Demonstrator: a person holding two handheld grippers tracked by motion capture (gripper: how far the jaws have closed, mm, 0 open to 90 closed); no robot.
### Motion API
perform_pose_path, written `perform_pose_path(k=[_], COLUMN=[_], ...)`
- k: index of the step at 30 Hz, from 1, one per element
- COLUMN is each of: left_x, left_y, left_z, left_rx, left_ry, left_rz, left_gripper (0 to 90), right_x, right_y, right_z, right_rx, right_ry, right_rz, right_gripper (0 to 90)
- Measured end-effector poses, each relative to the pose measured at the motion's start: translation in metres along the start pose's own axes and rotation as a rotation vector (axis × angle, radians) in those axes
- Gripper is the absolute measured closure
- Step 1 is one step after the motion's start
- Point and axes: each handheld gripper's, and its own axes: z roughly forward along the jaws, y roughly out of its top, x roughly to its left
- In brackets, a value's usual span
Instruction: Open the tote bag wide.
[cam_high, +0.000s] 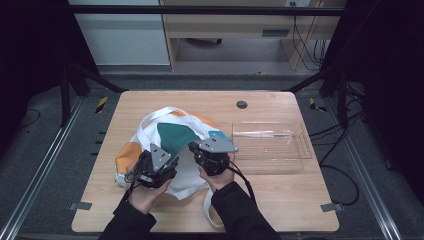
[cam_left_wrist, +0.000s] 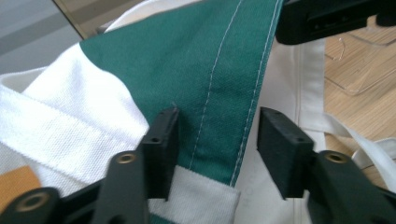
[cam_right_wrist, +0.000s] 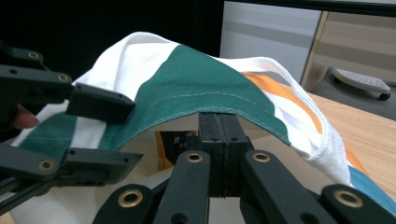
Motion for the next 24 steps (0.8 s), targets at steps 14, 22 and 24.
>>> perform_pose_path(k=[14,22,24], left_x=[0.01,0.013,0.014], left_y=[-0.01,-0.01,-0.01], left_z=[0.0,-0.006,-0.009], left_rx=[-0.016,-0.046,-0.059], left_ry=[-0.081,-0.097,-0.101], left_rz=[-0.059,-0.072,-0.084], left_gripper=[84.5,87.0,87.1], right_x=[0.003,0.003,0.004], right_y=[-0.004,-0.01,-0.014], right_z=[0.002,0.002,0.002], right_rx=[0.002,0.011,0.021], right_ry=[0.023,0.033,0.043], right_rz=[-0.004,-0.005,-0.002], right_gripper=[90.0,90.0,90.0])
